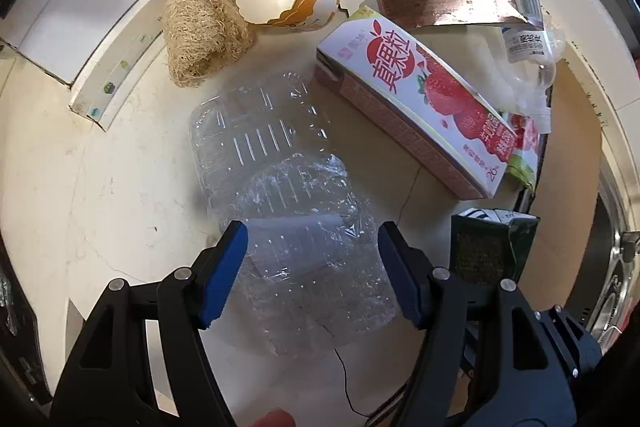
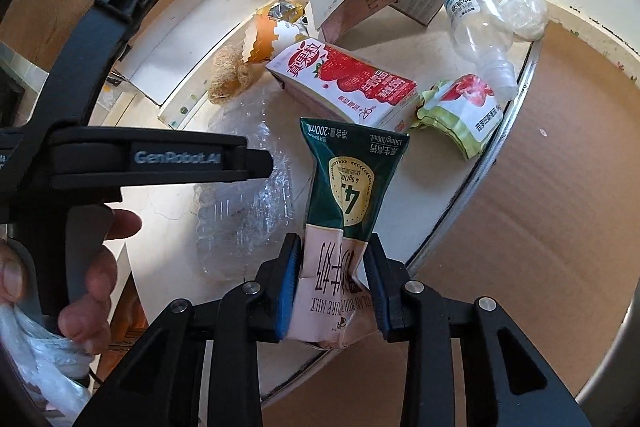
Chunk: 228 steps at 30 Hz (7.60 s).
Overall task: Collect trash
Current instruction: 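Grasp the clear plastic clamshell with the left gripper while the right gripper grasps the green milk pouch, then carry the clamshell and milk pouch down over the trash bin with both grippers, then open both grippers to drop the clamshell and pouch into the bin, then raise both grippers back toward the remaining trash on the counter, then grasp the pink strawberry drink box with the left gripper while the right gripper grasps the green-and-red wrapper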
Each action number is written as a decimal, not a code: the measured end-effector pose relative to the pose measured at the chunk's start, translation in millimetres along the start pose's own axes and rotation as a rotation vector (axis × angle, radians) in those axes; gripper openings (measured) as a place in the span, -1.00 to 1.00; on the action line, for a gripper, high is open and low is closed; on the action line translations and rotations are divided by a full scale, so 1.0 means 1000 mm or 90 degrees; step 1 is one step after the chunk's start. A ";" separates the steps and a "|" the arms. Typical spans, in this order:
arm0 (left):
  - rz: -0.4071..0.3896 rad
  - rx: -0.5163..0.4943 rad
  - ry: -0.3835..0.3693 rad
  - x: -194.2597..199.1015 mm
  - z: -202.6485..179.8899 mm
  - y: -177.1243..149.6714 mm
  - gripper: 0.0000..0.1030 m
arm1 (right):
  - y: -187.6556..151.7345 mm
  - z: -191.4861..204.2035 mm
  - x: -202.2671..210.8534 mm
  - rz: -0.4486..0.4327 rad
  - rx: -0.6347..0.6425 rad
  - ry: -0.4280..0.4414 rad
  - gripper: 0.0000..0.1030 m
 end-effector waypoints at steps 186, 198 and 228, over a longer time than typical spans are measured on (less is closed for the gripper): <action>-0.307 -0.227 -0.155 0.241 0.093 -0.133 0.65 | -0.091 0.140 0.224 -0.269 -0.102 -0.138 0.46; -0.203 -0.139 -0.109 0.160 -0.007 0.019 0.65 | 0.059 -0.006 0.166 -0.182 -0.022 -0.168 0.19; -0.066 -0.021 -0.107 0.026 -0.029 0.094 0.59 | 0.094 -0.056 -0.016 -0.124 0.144 -0.260 -0.88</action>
Point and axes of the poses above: each gripper's, at about its wrist camera, not at the fingertips, and x roughly against the way its jaws point, z to its left, y to its top, the point moved 6 cm from there along -x, roughly the way its jaws point, and after that the axes turned 4 degrees about z, right-handed, at the moved point
